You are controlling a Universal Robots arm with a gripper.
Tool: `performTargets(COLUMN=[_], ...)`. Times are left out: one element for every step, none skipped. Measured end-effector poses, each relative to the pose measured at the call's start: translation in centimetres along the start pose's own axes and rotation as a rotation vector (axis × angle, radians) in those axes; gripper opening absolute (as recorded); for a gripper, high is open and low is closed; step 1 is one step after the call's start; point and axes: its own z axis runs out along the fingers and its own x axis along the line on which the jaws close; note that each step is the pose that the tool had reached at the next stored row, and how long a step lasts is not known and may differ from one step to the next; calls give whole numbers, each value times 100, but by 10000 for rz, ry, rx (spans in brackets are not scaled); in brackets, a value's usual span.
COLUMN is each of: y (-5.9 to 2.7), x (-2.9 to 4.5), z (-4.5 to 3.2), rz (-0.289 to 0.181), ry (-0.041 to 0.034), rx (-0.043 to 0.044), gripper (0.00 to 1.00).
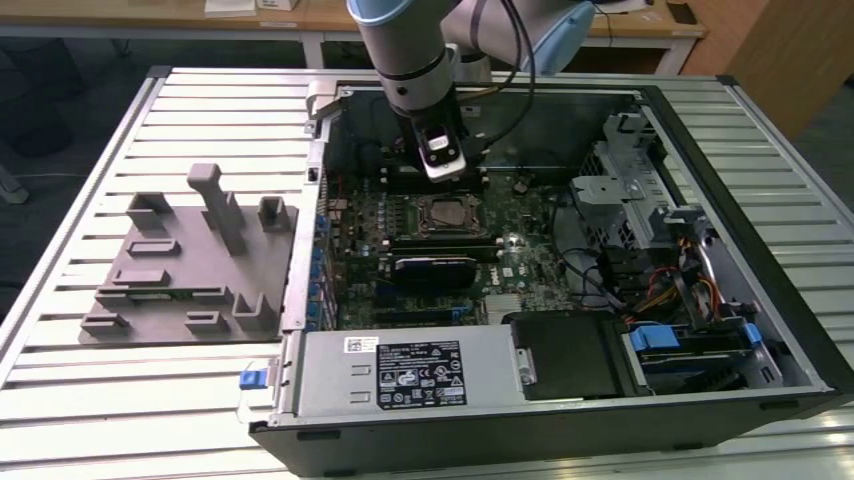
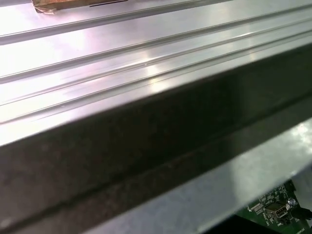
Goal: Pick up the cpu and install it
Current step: 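Install the first cpu locking lever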
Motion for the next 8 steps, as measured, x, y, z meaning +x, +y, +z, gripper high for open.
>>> performTargets(y=[0, 1, 1, 1, 1, 1, 0, 0], x=[-1, -2, -3, -3, -2, -2, -2, -1], z=[2, 3, 4, 6, 8, 11, 14, 16], rz=[10, 21, 34, 48, 63, 81, 101, 121], ry=[-11, -22, -37, -55, -67, -77, -84, -90], rx=[19, 43, 71, 99, 119, 133, 142, 150], gripper=[11, 11, 11, 11, 11, 11, 11, 11])
